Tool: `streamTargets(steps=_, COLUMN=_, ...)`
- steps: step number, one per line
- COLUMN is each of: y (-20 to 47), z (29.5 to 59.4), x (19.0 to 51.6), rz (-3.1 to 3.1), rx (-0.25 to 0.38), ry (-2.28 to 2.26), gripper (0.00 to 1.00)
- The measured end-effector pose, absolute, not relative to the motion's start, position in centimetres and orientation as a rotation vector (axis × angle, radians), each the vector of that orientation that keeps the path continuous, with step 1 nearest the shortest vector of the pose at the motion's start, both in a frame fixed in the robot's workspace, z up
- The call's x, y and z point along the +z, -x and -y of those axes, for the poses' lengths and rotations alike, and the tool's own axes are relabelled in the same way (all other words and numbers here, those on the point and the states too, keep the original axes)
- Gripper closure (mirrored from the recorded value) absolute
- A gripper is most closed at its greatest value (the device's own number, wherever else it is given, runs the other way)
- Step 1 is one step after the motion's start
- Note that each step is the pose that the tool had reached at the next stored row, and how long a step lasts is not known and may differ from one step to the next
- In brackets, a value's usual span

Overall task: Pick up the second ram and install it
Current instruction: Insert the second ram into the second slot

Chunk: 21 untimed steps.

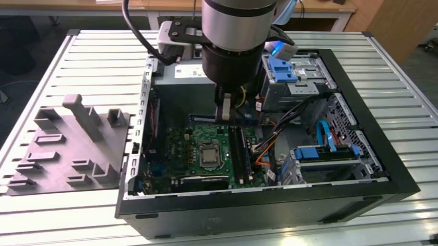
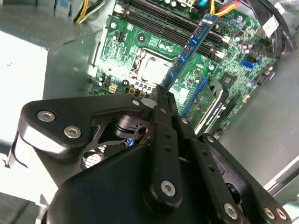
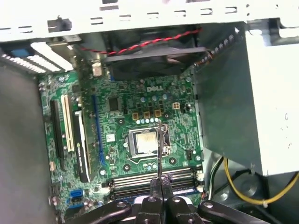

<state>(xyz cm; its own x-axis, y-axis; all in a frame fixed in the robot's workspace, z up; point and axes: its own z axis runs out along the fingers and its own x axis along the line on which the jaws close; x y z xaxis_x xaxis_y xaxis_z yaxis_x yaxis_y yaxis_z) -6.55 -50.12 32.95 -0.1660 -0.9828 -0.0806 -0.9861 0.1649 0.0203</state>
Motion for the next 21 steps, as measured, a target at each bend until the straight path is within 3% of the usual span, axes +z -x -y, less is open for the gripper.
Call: streamTargets(steps=21, y=6.56, z=50.13, x=32.85, rz=-2.686, rx=0.088, ry=1.507, gripper=0.89)
